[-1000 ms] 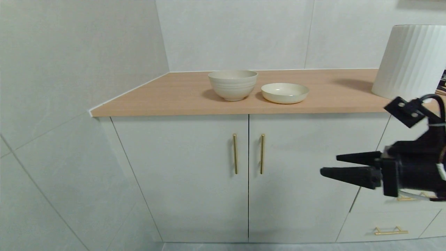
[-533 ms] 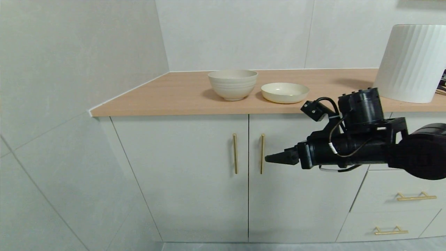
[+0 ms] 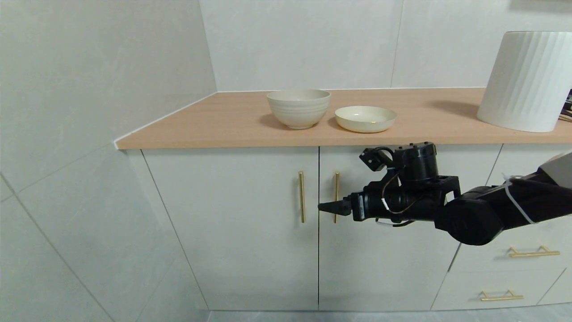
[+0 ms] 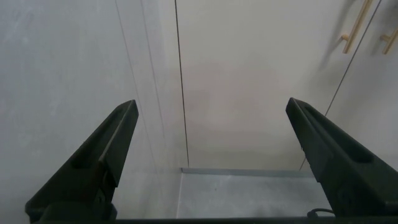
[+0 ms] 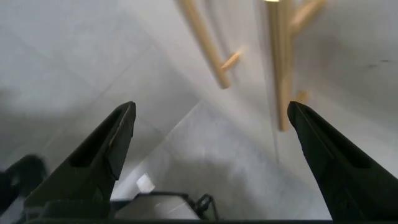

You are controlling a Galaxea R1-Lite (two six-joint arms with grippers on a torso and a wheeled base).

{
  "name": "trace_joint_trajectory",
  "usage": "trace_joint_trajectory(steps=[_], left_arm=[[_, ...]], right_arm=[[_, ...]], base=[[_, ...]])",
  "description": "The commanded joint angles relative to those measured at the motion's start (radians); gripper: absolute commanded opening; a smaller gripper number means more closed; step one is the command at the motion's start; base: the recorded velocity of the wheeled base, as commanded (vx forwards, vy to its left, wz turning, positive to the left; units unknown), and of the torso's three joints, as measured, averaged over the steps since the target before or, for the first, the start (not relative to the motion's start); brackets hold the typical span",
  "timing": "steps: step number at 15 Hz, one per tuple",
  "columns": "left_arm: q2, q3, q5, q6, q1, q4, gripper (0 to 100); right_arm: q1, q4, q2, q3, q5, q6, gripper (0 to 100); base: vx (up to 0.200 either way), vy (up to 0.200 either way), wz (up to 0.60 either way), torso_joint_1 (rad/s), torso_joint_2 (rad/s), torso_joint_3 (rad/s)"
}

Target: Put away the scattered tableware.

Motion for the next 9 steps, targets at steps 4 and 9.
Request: trace_joint_trajectory(steps=[4, 9], left_arm=[[0.0, 0.0, 0.0, -0.001, 0.0, -0.001, 100], [0.0, 0.0, 0.0, -0.001, 0.0, -0.001, 100]], right_arm=[[0.0, -0.089, 0.059, 0.003, -0.012, 0.059, 100], [0.005, -0.212, 0.075, 0.018, -0.011, 0.152, 100]], base=[[0.0, 0.0, 0.0, 0.0, 0.0, 0.0], [0.0, 0.0, 0.0, 0.0, 0.0, 0.0]])
